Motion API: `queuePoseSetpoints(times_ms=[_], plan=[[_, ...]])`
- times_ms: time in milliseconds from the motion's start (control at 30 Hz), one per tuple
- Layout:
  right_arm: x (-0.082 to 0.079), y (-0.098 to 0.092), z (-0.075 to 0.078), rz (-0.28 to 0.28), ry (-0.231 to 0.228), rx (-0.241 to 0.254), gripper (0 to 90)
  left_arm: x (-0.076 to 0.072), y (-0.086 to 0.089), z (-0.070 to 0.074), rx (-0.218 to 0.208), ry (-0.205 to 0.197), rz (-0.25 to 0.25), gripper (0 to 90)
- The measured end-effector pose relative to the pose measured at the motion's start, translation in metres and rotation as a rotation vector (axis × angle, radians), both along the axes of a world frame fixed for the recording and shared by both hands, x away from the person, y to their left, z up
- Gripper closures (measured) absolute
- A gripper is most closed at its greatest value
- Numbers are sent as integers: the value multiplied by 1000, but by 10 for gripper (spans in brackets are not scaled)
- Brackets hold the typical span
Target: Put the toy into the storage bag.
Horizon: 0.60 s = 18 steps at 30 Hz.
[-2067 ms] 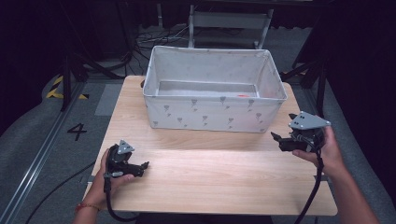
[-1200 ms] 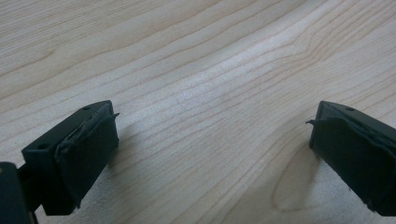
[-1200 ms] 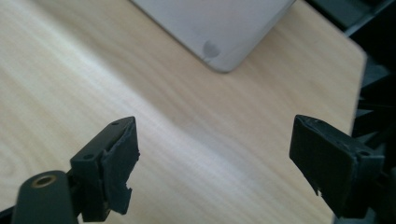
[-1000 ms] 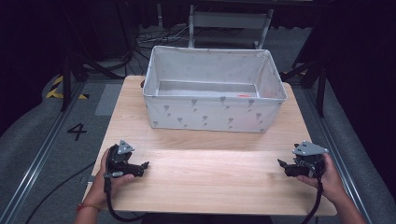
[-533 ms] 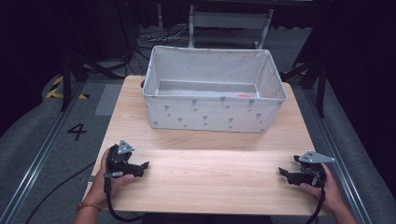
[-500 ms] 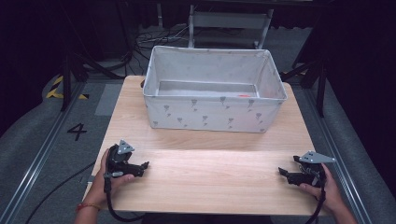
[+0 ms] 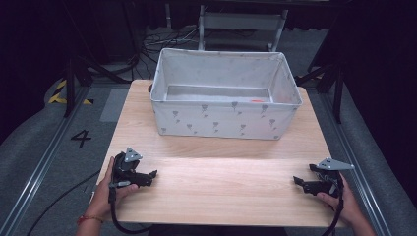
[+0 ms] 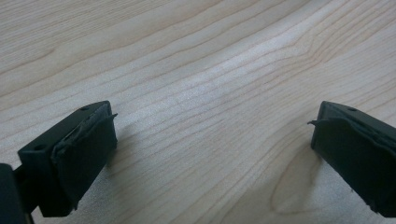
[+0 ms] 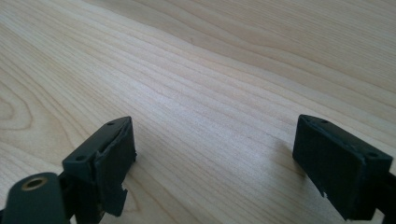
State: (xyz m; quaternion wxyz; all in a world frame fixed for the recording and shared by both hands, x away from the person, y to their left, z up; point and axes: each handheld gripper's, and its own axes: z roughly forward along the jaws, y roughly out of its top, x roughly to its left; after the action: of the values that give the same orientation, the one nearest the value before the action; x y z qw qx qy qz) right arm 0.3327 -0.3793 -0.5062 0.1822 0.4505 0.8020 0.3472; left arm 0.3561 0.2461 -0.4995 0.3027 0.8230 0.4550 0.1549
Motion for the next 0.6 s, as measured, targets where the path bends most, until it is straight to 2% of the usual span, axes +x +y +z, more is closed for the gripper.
queuePoseSetpoints(times_ms=[500, 600], plan=[[0, 0, 0, 3, 2, 0, 129, 0, 0, 0, 0, 3, -2, 5], [0, 0, 0, 3, 2, 0, 128, -2, -1, 0, 0, -2, 19, 4]])
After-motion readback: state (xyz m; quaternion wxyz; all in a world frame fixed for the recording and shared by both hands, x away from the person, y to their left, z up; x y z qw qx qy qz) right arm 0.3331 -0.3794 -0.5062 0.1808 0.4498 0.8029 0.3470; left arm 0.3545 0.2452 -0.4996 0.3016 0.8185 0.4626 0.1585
